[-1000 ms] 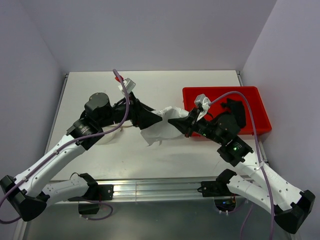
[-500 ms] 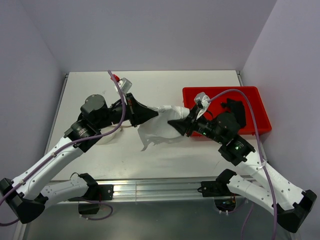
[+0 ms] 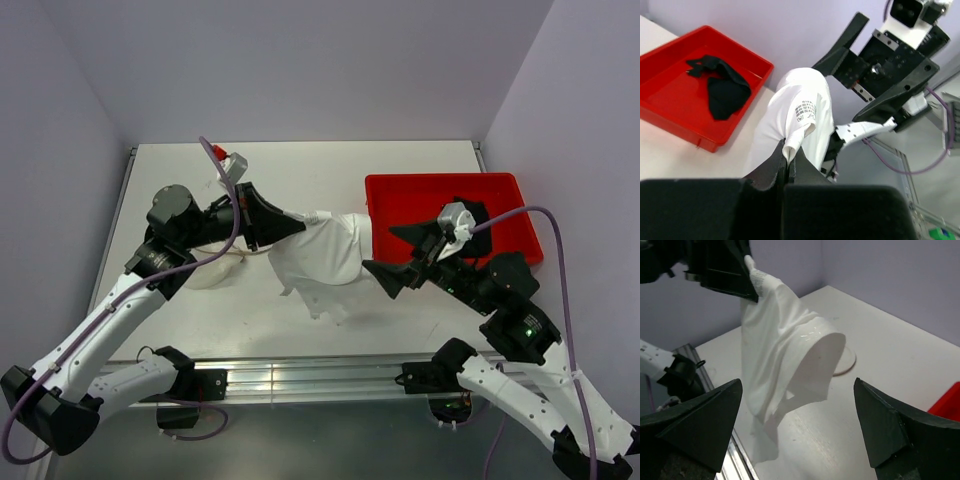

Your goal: Place the bra in the laundry bag and zip it closed

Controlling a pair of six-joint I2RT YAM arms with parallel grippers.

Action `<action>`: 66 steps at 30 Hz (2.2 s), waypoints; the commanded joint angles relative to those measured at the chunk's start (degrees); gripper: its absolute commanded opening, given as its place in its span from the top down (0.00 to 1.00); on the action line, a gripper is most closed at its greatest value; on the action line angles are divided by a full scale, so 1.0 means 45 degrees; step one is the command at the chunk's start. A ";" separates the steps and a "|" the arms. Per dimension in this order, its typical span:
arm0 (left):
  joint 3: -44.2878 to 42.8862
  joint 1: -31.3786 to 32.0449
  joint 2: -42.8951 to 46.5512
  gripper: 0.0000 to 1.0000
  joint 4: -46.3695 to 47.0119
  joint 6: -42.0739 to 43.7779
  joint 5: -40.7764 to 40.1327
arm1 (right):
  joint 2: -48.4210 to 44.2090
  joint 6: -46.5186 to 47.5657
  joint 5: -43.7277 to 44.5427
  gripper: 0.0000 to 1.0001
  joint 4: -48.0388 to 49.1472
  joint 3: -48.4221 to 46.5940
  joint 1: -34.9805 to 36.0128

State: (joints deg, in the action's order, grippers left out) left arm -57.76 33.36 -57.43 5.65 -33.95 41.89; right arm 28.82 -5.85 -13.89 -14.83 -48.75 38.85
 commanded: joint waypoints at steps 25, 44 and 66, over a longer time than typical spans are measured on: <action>-0.1091 -0.0285 -0.0422 1.00 0.0250 0.0416 0.3935 | 0.5646 -0.1120 -0.8301 0.45 0.2903 -0.1433 0.0312; -0.1151 -0.6064 -0.1358 0.16 -0.8793 0.1061 -1.1611 | 0.5627 -0.2314 -0.1290 1.00 0.5170 0.0189 0.0156; -0.0641 -0.4472 -0.3607 1.00 -0.7332 0.1687 -0.9587 | 0.6584 -0.2724 -0.0273 1.00 0.6362 -0.0650 -0.0020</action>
State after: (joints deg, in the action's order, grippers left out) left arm -59.05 7.86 -76.29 -32.82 -26.20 -8.45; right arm 58.63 -17.23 -16.49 9.61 -48.10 39.18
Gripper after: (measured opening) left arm 0.013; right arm 0.110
